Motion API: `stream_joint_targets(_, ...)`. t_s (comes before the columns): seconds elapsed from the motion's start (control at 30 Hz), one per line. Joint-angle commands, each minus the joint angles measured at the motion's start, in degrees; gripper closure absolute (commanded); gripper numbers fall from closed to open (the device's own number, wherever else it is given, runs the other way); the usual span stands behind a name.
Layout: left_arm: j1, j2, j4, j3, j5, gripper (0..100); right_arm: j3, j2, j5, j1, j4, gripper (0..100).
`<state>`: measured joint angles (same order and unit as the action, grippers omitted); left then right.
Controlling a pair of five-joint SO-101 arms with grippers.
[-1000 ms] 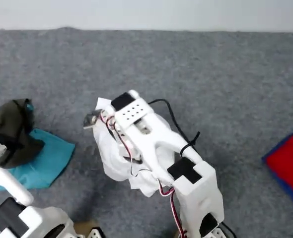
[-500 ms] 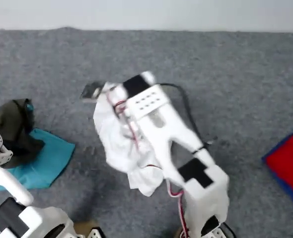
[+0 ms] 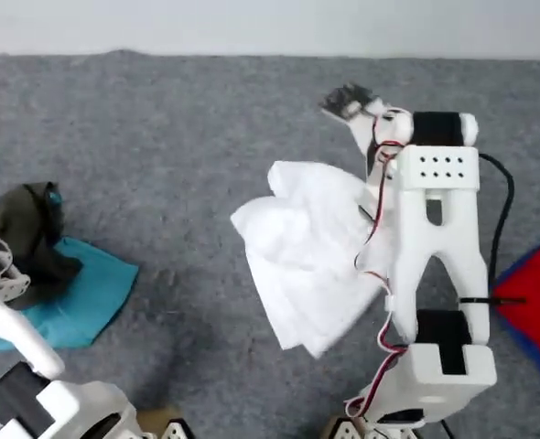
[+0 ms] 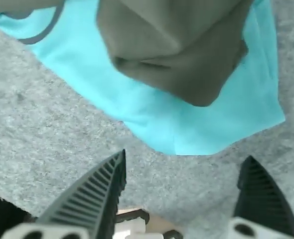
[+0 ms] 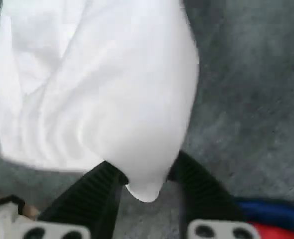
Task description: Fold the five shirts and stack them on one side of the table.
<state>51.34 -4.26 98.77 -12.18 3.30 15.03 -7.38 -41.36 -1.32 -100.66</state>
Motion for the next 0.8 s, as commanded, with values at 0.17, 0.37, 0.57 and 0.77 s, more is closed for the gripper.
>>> stream_joint_targets(0.17,-2.46,-2.46,1.85,0.13,-0.44,66,5.36,1.71,1.05,0.84,-1.89,57.8)
stream_joint_targets(0.37,-2.55,-2.46,1.93,0.13,-0.44,66,13.63,4.53,1.67,0.75,-1.71,61.6)
stream_joint_targets(0.57,-2.90,-2.46,1.93,0.31,-0.44,66,15.38,4.79,2.90,-6.64,-2.24,63.8)
stream_joint_targets(0.77,-4.84,-2.55,1.93,0.40,-0.18,66,11.34,2.24,2.46,-20.18,-2.07,64.0)
